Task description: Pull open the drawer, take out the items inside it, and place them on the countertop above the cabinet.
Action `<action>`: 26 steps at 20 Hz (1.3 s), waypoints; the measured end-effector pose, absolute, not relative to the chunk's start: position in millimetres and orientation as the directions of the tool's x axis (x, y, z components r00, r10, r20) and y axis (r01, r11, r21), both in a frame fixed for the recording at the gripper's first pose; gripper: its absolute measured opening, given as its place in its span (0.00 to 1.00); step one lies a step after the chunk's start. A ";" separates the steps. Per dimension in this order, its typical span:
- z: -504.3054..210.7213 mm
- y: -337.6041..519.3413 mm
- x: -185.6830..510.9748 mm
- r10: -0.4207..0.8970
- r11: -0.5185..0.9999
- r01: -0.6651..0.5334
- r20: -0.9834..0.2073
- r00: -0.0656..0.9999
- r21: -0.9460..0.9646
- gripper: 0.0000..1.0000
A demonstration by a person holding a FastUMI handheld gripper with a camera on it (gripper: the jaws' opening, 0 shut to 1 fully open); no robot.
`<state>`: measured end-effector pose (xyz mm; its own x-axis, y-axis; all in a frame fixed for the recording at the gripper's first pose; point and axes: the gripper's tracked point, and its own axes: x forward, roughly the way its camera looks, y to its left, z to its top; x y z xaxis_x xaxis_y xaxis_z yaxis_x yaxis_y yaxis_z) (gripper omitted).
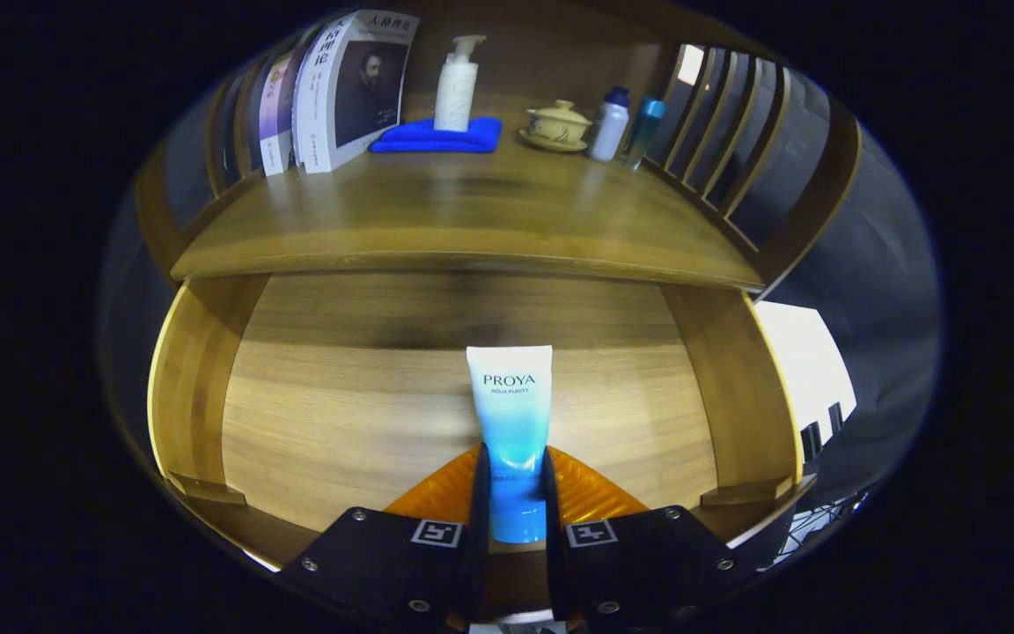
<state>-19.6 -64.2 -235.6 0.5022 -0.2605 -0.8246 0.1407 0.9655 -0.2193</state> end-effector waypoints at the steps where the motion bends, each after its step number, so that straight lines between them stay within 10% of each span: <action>1: -225.4 -64.2 -21.0 -0.265 0.964 0.144 -0.814 0.517 -0.223 0.29; 26: -176.5 -69.7 194.5 -0.155 0.987 0.083 -0.692 0.705 -0.136 0.30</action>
